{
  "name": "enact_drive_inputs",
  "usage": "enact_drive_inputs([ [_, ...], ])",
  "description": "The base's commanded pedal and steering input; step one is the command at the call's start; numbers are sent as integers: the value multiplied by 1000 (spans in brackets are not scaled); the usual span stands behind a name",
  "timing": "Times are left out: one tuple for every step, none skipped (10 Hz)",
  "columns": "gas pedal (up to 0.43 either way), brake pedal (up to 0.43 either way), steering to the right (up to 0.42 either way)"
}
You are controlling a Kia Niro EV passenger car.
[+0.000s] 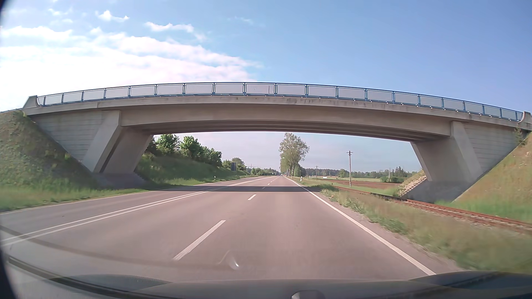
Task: Follow the waypoints while adhering to traffic rules and regulations
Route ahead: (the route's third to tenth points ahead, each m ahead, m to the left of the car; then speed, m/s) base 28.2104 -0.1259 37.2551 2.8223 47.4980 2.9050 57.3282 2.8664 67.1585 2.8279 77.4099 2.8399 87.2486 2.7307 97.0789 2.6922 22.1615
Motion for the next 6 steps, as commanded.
enact_drive_inputs([
  [260,0,1],
  [260,0,1],
  [260,0,1],
  [260,0,1],
  [260,0,1],
  [260,0,1],
])
